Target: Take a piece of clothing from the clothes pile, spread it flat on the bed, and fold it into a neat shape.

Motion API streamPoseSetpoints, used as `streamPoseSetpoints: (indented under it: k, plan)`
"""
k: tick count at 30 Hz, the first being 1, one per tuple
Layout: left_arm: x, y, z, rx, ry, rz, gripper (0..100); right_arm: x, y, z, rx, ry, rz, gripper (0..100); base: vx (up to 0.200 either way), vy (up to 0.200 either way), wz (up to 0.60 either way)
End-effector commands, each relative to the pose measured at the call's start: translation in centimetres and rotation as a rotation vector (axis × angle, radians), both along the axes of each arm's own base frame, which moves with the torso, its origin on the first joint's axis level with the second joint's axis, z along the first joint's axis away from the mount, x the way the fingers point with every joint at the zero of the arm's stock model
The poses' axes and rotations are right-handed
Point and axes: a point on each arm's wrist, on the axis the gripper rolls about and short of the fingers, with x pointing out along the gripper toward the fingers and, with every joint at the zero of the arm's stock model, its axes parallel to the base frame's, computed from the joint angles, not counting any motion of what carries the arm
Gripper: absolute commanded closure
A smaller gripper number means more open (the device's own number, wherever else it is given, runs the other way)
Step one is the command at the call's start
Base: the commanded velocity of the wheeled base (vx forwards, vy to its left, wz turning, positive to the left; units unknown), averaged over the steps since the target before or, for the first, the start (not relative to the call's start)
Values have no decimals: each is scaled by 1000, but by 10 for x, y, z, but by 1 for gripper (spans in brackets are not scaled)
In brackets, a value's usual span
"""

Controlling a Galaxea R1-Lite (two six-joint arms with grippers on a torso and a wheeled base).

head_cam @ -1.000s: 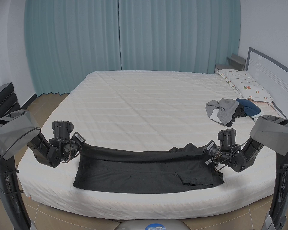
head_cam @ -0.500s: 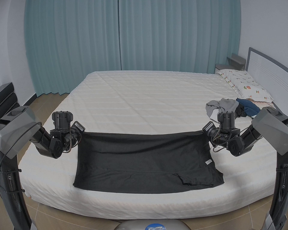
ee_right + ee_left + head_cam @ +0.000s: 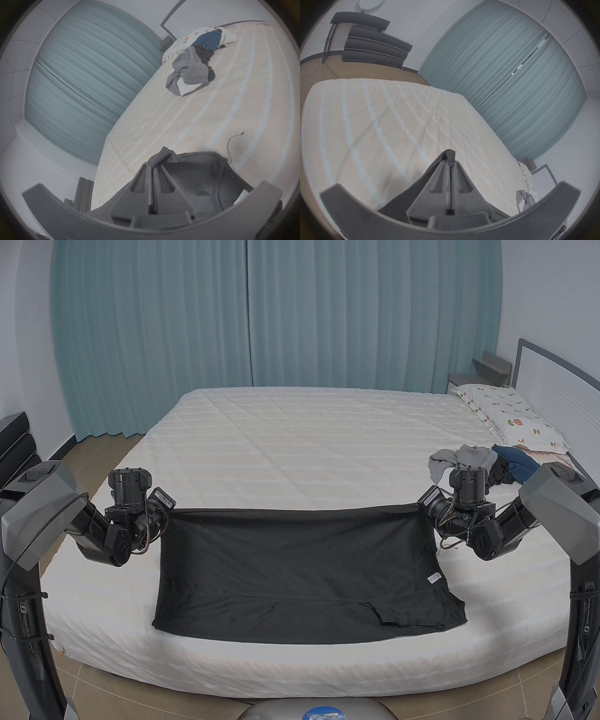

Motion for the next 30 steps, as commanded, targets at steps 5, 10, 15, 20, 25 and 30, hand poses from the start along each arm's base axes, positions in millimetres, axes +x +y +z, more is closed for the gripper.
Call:
streamPoseSetpoints:
  k: [5,10,15,20,25,30]
  plan:
    - [2,2,-9,9,19,23,100,3,-1,0,5,-32,-1,100,0,0,0]
    - [-2,2,-14,21,47,17,100,-4,-5,-5,-17,1,4,100,0,0,0]
    - [-18,4,-29,123,130,-32,100,-22,-11,-16,-59,68,28,100,0,0,0]
    - [-40,3,-44,195,229,-79,100,-49,-13,-29,-102,151,75,100,0,0,0]
    - [-57,2,-63,232,319,-116,100,-67,-13,-42,-111,211,105,100,0,0,0]
    - [-65,-1,-74,232,370,-134,100,-83,-12,-64,-152,274,142,100,0,0,0]
